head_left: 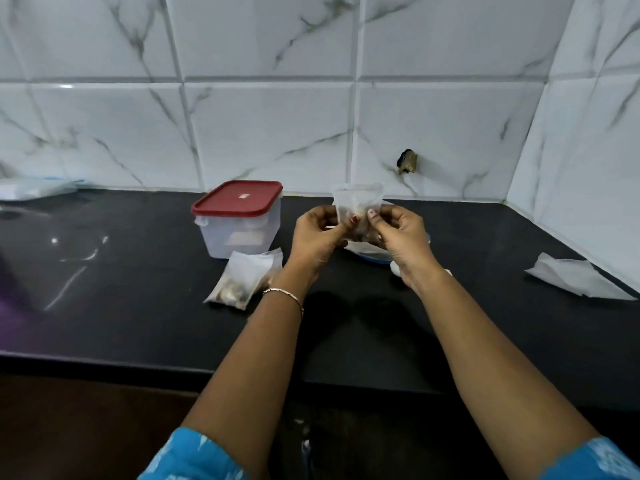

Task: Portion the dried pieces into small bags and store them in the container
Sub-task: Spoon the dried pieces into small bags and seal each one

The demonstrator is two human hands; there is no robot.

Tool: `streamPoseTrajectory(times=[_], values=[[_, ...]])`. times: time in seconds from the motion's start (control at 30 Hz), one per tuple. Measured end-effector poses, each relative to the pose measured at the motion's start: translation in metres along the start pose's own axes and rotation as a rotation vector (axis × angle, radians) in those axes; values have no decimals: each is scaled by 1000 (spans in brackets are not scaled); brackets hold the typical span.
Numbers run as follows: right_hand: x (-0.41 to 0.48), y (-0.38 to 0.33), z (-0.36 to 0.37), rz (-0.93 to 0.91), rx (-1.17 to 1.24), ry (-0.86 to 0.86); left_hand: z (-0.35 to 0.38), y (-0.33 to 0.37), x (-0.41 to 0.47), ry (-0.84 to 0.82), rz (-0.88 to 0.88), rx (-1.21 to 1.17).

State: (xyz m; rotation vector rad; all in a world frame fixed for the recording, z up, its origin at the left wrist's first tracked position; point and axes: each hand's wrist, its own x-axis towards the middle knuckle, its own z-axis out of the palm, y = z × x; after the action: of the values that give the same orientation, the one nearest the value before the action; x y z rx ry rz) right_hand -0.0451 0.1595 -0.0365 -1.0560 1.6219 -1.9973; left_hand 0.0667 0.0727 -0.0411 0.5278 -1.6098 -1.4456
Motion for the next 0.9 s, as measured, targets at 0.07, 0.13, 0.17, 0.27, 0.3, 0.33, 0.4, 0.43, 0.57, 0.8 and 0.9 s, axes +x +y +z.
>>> streamPoseTrajectory(times=[0.07,0.13,0.17,0.27,0.3,0.33,0.4,0.43,0.57,0.8,0.9], values=[[-8,-3,5,-11,6,-3,-4,4,-10,51,26,21],[-19,-7,12,-23,5,-27,-15,10,-23,96,50,43],[-24,-10,17,-23,14,-51,-23,13,-30,122,55,72],[-41,-18,38,-35,38,-131,-60,18,-46,181,73,97],[-47,-20,46,-41,30,-161,-73,20,-51,199,71,97],[-53,-23,56,-42,14,-191,-86,23,-57,218,63,100],[-61,-25,75,-40,-38,-221,-108,28,-65,243,28,121],[-65,-24,85,-37,-68,-219,-118,29,-68,247,12,127],[-73,-10,119,-5,-155,-195,-149,20,-72,283,-44,153],[-75,11,160,-26,-479,-181,-179,-2,-70,402,-118,314],[-75,9,162,-37,-579,-154,-185,-6,-63,413,-140,458]])
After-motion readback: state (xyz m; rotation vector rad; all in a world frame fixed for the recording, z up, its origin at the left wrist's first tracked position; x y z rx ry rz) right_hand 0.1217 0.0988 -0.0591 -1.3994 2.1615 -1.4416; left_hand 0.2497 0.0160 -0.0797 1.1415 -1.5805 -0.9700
